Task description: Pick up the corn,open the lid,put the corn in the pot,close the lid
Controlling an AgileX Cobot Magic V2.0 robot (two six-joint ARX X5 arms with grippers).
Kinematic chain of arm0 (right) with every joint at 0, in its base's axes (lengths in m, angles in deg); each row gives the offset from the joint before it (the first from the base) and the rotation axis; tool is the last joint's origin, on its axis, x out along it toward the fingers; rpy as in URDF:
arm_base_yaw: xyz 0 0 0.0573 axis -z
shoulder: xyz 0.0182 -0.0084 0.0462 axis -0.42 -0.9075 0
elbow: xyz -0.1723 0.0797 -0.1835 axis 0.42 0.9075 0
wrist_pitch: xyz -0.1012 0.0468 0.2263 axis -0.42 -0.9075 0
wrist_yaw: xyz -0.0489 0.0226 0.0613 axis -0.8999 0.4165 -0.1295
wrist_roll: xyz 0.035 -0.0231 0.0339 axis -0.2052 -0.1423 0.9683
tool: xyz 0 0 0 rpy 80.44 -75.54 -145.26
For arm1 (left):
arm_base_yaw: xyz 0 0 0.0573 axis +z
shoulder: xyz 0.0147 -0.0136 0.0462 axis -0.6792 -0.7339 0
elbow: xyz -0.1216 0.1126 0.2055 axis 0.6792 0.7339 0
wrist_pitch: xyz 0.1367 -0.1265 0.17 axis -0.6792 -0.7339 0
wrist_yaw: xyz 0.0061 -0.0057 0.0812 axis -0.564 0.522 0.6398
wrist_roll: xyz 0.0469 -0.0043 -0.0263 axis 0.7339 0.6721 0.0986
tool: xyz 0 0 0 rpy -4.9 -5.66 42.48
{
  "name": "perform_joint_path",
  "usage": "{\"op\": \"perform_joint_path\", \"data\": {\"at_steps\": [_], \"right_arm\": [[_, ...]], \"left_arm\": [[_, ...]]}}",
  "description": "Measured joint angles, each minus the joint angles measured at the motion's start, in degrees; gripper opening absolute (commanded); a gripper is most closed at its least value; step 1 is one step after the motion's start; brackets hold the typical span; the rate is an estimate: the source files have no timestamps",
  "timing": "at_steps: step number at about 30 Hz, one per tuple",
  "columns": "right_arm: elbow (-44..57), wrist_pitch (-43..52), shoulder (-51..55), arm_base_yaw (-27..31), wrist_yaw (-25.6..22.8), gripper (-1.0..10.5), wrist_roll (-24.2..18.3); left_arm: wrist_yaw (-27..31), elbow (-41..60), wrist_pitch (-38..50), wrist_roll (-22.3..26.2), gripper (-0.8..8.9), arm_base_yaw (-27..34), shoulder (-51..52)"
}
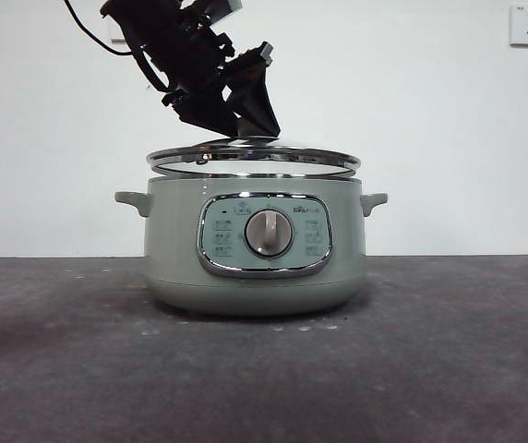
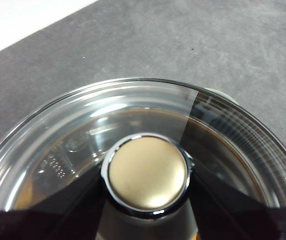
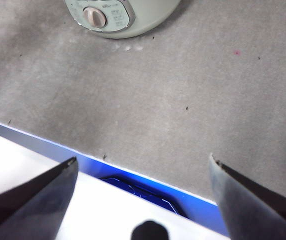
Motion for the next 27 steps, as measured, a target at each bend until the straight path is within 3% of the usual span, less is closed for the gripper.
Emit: {"op": "perform_joint_path", "data": {"at_steps": [27], "right_arm": [[0.0, 0.0, 0.0, 0.0, -1.4, 4.4, 0.0]], "left_arm": [[0.9, 0.0, -1.3, 0.0, -0.08, -0.2, -1.0]]}}
